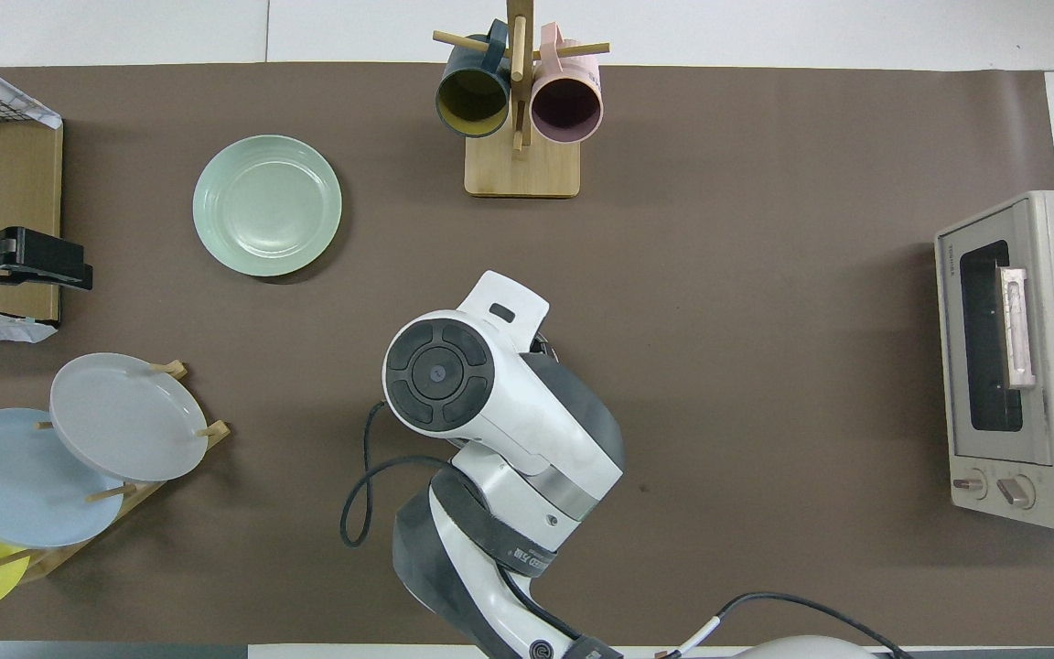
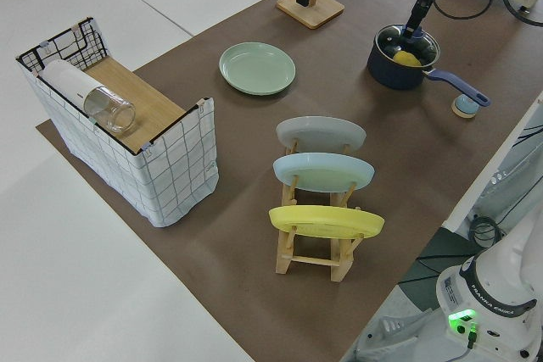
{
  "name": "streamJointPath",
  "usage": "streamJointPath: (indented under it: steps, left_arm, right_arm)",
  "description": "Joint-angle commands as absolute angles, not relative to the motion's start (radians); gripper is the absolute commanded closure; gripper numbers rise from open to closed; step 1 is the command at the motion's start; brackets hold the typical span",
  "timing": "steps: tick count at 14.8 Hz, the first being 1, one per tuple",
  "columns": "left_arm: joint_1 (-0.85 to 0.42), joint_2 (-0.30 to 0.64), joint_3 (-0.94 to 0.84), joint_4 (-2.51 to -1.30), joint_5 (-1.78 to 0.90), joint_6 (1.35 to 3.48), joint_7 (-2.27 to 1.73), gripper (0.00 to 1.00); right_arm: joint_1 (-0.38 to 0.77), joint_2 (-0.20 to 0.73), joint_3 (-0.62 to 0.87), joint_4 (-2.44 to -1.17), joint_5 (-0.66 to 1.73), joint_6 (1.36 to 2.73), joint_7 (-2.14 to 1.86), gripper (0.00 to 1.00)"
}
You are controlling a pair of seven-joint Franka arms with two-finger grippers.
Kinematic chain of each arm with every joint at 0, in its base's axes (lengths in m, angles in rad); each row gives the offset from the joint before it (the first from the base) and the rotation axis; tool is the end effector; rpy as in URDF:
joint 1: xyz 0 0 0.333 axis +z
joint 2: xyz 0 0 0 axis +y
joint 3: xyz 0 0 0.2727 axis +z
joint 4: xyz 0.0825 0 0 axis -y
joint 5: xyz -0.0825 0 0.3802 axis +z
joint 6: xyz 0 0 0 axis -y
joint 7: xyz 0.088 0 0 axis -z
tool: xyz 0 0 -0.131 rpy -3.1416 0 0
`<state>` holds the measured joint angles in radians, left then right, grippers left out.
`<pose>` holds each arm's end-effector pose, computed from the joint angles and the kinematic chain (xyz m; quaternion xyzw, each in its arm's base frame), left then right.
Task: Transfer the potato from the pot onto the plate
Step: 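Grasp the glass lid knob with the right gripper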
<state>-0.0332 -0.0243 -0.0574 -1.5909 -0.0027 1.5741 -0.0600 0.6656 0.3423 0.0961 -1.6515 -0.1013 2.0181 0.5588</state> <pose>0.5424 -0.0499 0.5614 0.9999 -0.0153 0.0037 0.0009 0.4724 0.4335 0.3536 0.9923 0.1194 0.0287 0.0156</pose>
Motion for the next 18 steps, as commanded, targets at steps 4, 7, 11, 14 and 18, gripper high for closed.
streamJointPath:
  steps: [4,7,11,14,18]
  left_arm:
    - [-0.021,-0.044,-0.066,-1.612,0.012,1.575,-0.063,0.0]
    - [-0.021,-0.044,-0.066,-1.612,0.012,1.575,-0.063,0.0]
    - [-0.021,-0.044,-0.066,-1.612,0.012,1.575,-0.063,0.0]
    - [-0.021,-0.044,-0.066,-1.611,0.011,1.575,-0.063,0.0]
    - [-0.021,-0.044,-0.066,-1.612,0.012,1.575,-0.063,0.0]
  right_arm:
    - [0.669,0.302,0.095,-1.724,-0.115,2.079,0.558,0.19]
    - [0.667,0.302,0.095,-1.726,-0.115,2.079,0.557,0.19]
    - [0.667,0.302,0.095,-1.727,-0.117,2.082,0.555,0.23]
    - [0.667,0.302,0.095,-1.726,-0.117,2.082,0.552,0.44]
    - [0.667,0.304,0.095,-1.717,-0.117,2.079,0.548,0.61]
